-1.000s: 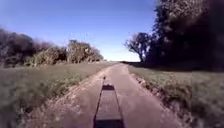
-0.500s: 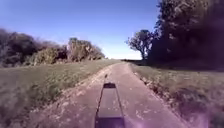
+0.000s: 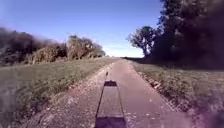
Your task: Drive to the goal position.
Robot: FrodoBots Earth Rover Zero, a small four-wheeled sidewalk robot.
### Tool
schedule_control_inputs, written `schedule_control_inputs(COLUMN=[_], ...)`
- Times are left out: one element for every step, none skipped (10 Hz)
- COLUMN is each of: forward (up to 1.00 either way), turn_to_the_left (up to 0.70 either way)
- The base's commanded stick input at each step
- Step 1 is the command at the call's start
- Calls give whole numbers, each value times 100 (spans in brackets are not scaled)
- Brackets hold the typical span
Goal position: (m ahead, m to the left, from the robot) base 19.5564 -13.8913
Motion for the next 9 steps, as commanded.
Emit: schedule_control_inputs(forward=[85, 85, 85, 85, 85, 85, 85, 85, 85], turn_to_the_left=[-29, -8, 0, 0, 0, 0, 0, 0, 0])
